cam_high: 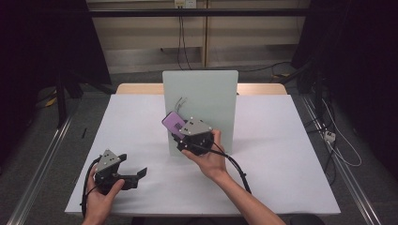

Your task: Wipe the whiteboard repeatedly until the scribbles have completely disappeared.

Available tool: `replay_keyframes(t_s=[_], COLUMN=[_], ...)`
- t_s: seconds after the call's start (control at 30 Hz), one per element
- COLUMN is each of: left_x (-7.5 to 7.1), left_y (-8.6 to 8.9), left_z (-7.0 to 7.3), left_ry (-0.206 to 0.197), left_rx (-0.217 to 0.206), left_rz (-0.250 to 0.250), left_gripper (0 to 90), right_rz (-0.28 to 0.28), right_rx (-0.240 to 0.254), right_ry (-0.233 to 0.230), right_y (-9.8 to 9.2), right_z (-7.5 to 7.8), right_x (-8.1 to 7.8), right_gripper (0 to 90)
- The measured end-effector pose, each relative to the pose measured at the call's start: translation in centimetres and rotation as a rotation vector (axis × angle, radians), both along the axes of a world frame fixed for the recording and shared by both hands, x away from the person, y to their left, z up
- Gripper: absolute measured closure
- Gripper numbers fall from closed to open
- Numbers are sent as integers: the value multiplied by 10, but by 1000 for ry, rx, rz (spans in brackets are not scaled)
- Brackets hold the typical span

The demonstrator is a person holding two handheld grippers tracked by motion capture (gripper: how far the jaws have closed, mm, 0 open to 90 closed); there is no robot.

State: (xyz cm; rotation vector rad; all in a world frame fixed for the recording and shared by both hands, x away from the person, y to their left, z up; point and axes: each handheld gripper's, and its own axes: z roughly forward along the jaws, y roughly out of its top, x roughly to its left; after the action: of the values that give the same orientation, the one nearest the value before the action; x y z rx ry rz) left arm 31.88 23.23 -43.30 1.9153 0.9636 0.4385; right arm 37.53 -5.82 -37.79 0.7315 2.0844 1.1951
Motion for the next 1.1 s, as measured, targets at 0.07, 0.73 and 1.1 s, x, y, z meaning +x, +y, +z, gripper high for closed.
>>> replay_keyframes(t_s=[0.07, 0.73, 1.1], left_x=[0, 0, 0], left_y=[0, 0, 0], left_z=[0, 0, 0], left_ry=[0, -4, -4], left_rx=[2, 6, 8], left_rz=[-1, 1, -2], left_gripper=[54, 54, 54], right_rz=[-14, -92, -9], right_rx=[18, 55, 1], right_ry=[-12, -99, -28], right_y=[-5, -16, 14], right_z=[8, 49, 18], right_x=[3, 17, 9], right_gripper=[418, 418, 418])
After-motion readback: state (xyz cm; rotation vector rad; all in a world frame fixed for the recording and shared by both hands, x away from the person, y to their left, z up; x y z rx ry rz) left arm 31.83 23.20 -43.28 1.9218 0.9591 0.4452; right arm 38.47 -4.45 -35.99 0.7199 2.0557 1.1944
